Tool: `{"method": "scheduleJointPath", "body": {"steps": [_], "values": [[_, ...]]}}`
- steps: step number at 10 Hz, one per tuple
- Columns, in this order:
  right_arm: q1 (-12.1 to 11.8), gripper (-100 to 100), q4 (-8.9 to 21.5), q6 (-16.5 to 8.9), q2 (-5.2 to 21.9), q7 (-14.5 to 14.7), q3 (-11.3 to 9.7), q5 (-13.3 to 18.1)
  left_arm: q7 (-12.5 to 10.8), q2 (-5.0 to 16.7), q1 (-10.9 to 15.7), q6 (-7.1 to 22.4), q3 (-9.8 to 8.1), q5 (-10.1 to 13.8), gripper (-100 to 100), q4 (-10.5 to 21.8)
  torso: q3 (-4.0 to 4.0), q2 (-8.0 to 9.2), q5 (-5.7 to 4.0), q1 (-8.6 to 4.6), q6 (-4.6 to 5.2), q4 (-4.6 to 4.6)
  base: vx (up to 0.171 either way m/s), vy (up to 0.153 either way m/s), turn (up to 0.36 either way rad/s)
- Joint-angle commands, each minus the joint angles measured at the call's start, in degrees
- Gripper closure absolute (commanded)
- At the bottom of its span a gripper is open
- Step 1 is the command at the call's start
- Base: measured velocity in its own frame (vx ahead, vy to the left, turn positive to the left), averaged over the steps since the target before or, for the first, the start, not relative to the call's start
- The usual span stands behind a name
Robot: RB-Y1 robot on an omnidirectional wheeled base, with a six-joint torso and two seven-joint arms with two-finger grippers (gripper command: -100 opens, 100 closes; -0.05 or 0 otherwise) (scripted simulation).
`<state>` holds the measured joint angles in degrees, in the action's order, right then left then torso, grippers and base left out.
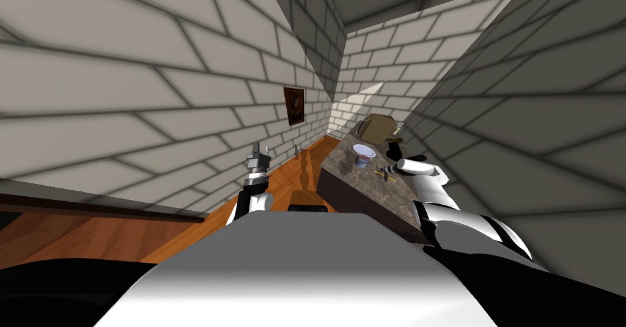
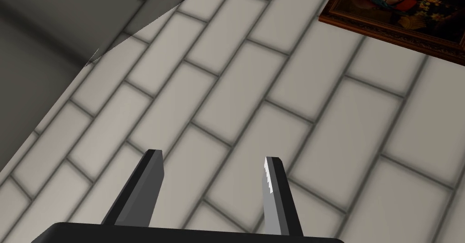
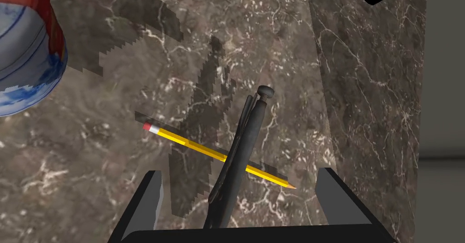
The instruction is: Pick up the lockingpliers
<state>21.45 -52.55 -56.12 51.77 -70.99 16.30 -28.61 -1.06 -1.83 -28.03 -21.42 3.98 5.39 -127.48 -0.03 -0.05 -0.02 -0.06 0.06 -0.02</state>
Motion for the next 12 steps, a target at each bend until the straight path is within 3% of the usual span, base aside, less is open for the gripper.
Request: {"method": "scheduleJointPath", "body": {"steps": [1, 4, 12], "values": [[0.5, -100, 1.68, 0.04, 0.19, -0.02, -0.05, -0.17, 0.0, 0.0, 0.0, 0.0, 0.0, 0.0, 0, 0.0, 0.0, 0.0, 0.0, 0.0, 0.0, 0.0, 0.02, -0.002, 0.0], [2.17, -100, 7.0, -3.31, 2.24, -3.88, 0.61, -2.12, 0.0, 0.0, 0.0, 0.0, 0.0, 0.0, 0, 0.0, -0.01, -0.02, 0.0, 0.0, 0.01, -0.01, 0.045, -0.009, 0.052], [4.34, -100, 17.33, -8.13, 5.22, -9.9, 1.5, -5.23, 0.0, 0.0, 0.0, 0.0, 0.0, 0.0, 0, 0.0, -0.01, -0.01, -0.02, -0.05, 0.01, -0.01, 0.043, -0.021, 0.036]]}}
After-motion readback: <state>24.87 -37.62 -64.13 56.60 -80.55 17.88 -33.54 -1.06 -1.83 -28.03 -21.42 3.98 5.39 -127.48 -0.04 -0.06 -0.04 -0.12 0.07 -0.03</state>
